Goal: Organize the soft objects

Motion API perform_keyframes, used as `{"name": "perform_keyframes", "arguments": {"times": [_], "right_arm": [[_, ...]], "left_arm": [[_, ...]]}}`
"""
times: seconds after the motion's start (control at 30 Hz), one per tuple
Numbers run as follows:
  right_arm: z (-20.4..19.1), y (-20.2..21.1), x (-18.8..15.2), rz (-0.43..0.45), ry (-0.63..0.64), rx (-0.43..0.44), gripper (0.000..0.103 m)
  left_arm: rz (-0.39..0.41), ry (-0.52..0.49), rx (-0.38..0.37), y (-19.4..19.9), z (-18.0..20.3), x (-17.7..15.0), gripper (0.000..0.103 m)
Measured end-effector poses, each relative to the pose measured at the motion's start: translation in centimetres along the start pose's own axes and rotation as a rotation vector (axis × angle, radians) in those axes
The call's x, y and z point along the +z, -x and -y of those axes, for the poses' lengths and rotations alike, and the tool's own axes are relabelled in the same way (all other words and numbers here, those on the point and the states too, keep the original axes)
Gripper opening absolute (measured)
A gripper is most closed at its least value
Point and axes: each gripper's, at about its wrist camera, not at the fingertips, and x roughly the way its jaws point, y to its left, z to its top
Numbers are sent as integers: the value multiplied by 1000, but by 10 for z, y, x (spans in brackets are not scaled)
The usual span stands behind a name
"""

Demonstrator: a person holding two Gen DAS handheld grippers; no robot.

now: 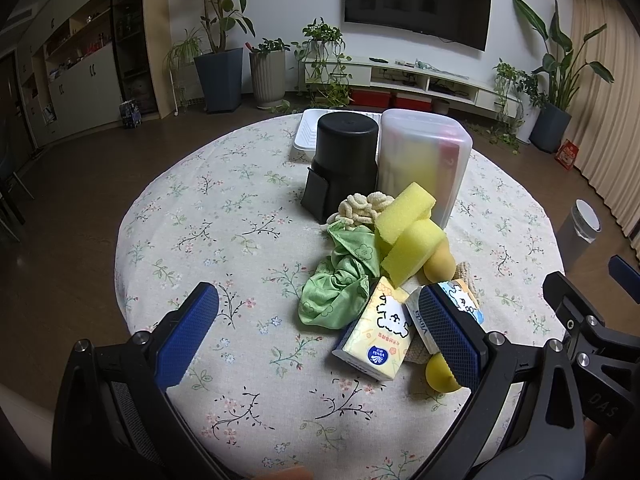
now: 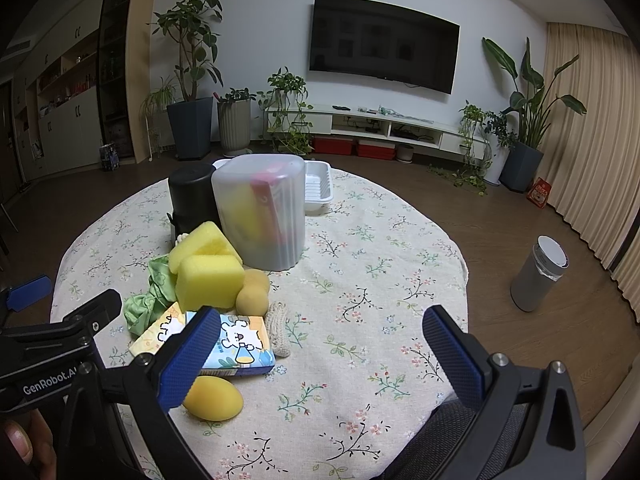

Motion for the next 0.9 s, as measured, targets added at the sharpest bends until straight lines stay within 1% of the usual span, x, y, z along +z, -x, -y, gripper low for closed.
{"name": "perform_keyframes", "arguments": {"times": [0.9], "right_arm": [[0, -1, 0, 1, -2, 1, 103]], "left_arm": [[-2, 1, 2, -1, -2, -1, 101]]}}
